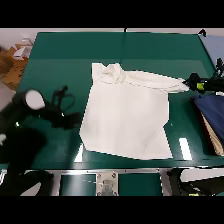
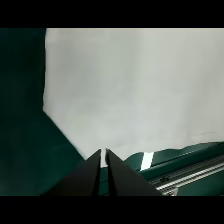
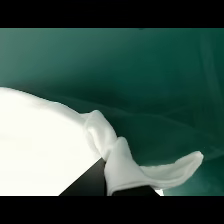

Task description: Fold the shirts.

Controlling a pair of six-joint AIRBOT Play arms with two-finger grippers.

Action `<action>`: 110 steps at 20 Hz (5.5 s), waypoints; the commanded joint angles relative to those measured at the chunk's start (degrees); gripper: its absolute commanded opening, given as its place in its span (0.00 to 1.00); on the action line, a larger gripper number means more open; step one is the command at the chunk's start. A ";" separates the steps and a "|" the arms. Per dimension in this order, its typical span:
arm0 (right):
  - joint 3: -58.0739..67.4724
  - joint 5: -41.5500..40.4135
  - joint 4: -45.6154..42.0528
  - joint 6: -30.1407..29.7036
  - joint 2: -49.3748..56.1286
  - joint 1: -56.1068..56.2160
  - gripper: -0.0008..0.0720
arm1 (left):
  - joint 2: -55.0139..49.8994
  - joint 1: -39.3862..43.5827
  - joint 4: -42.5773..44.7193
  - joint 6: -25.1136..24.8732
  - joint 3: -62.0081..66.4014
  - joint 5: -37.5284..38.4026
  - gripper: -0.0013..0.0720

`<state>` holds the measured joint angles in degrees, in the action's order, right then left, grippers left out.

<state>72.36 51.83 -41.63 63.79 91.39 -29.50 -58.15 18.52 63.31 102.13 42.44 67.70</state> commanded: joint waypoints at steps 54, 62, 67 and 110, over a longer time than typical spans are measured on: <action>-23.12 16.52 -23.71 15.02 -17.62 12.61 0.75 | -0.02 -28.94 -7.10 -17.49 -14.56 4.81 0.99; -23.04 16.50 -23.39 15.17 -17.55 16.26 0.75 | -0.09 -13.90 -16.26 -16.70 -26.49 -12.48 0.68; -23.04 16.76 -23.45 15.26 -17.55 16.06 0.75 | -0.07 -15.32 -11.26 -18.43 -23.23 -12.22 0.05; 34.64 13.29 31.43 19.47 -34.99 -8.33 0.04 | 2.56 -28.57 -11.32 -28.98 82.44 -11.82 0.05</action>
<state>100.49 69.71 -20.36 84.82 59.05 -30.37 -59.05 -10.07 52.07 72.79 120.46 61.58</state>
